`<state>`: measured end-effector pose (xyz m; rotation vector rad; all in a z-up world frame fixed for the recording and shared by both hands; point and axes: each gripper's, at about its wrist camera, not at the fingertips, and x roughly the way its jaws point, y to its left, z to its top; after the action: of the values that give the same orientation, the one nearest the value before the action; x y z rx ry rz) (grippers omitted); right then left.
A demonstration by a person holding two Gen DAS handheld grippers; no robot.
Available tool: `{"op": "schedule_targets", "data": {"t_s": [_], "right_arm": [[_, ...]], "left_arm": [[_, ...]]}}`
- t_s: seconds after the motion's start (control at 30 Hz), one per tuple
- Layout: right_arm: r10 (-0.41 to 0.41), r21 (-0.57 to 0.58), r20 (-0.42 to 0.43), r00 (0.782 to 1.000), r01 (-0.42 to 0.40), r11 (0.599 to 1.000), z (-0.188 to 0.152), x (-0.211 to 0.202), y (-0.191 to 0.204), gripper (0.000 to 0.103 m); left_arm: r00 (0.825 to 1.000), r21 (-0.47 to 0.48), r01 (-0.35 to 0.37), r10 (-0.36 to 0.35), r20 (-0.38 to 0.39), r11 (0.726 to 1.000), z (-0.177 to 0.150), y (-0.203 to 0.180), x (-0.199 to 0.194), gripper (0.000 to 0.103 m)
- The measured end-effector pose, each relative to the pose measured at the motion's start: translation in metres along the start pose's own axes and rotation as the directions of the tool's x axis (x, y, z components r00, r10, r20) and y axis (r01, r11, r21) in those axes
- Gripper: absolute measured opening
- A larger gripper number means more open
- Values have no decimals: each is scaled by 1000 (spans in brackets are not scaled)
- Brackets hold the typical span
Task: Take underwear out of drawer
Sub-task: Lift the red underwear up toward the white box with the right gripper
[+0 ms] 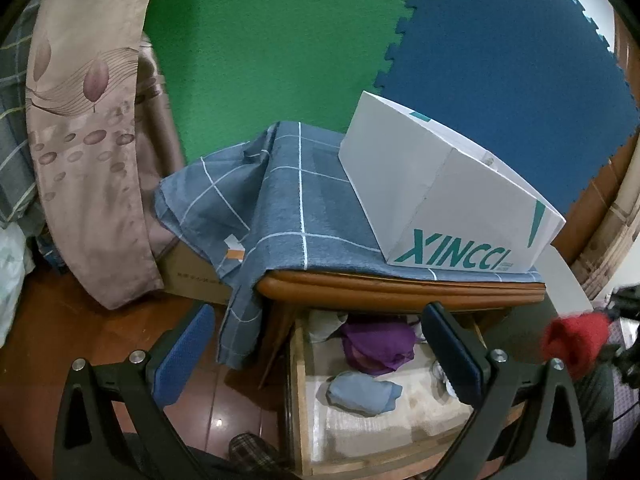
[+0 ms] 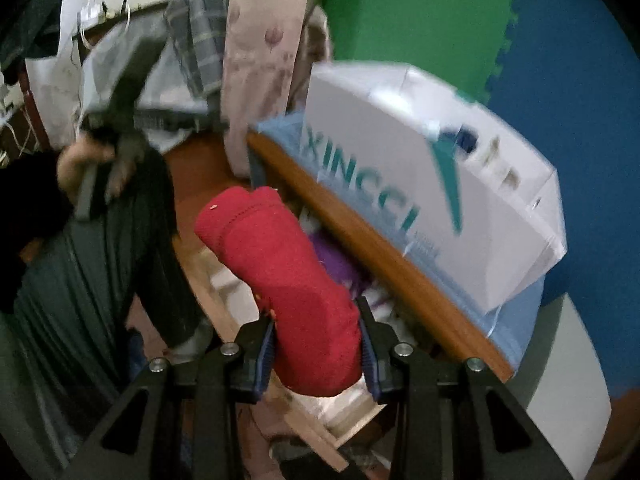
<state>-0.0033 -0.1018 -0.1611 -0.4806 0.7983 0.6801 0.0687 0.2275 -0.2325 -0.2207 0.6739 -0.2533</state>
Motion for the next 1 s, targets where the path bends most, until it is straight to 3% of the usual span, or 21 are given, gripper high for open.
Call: {"op": "schedule_targets", "data": {"t_s": [0.4,0.6,0.77,1.0], "right_arm": [[-88,55,139,986,81,995,54,-48,-29,36],[-186,117,201,962,165,979,82,-77,-59,36],[-278,278,269,922,202,939,103,-106,-105,36],[-360,485,275,891,195,853,113,-105,-166,37]], "left_arm": [[1000,-8,1,-1,0,1000,0,3,-1,102],[1000,-8,4,-4,0,1000,0,5,-3,102],[1000,-6,4,-4,0,1000,0,4,-2,102],[1000,-7,3,-3,-2,1000,0,5,-2,102]]}}
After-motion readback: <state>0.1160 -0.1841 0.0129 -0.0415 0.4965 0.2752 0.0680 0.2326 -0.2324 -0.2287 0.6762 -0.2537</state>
